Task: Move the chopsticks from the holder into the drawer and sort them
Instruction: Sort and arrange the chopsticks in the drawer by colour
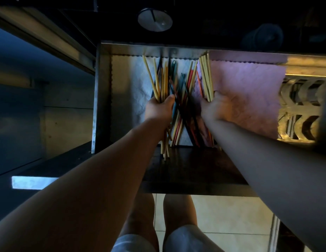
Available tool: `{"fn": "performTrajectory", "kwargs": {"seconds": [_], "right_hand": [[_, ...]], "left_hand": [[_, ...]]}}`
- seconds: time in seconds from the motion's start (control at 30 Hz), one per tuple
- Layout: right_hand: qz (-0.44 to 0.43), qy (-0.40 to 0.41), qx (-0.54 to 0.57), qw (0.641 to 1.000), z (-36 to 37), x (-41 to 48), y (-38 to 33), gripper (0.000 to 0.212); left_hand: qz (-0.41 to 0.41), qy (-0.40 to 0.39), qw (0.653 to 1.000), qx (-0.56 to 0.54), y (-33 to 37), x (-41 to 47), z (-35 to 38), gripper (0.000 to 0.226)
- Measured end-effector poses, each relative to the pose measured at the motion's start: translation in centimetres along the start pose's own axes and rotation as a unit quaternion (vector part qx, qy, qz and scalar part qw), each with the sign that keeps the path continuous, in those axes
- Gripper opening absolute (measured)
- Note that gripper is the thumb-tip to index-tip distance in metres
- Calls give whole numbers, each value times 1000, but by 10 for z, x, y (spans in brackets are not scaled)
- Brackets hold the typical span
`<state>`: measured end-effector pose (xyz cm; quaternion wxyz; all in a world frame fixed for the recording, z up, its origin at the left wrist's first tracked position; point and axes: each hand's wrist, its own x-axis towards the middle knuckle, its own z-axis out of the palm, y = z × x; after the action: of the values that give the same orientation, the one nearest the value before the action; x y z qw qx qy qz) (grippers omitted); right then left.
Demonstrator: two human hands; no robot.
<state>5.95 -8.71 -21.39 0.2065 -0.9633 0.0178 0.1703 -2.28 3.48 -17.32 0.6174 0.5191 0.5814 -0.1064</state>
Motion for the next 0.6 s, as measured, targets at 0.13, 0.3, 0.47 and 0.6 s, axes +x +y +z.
{"fn": "performTrajectory", "kwargs": {"seconds": [0.13,0.3,0.47,0.6], "right_hand": [[2,0,0,1000,1,0,3,32],[-3,-4,-28,1000,-2,7,8,32],[5,-15,-62,998,-3,13,9,39],[6,-30,-62,998,1,14,8,44]], "left_hand": [[-4,-5,1000,-2,1,0,-1,22],[8,-8,1000,16,3,-3,-1,16],[-11,-41,998,-40,5,-8,1,11],[6,1,1000,31,1,0,5,12]]}}
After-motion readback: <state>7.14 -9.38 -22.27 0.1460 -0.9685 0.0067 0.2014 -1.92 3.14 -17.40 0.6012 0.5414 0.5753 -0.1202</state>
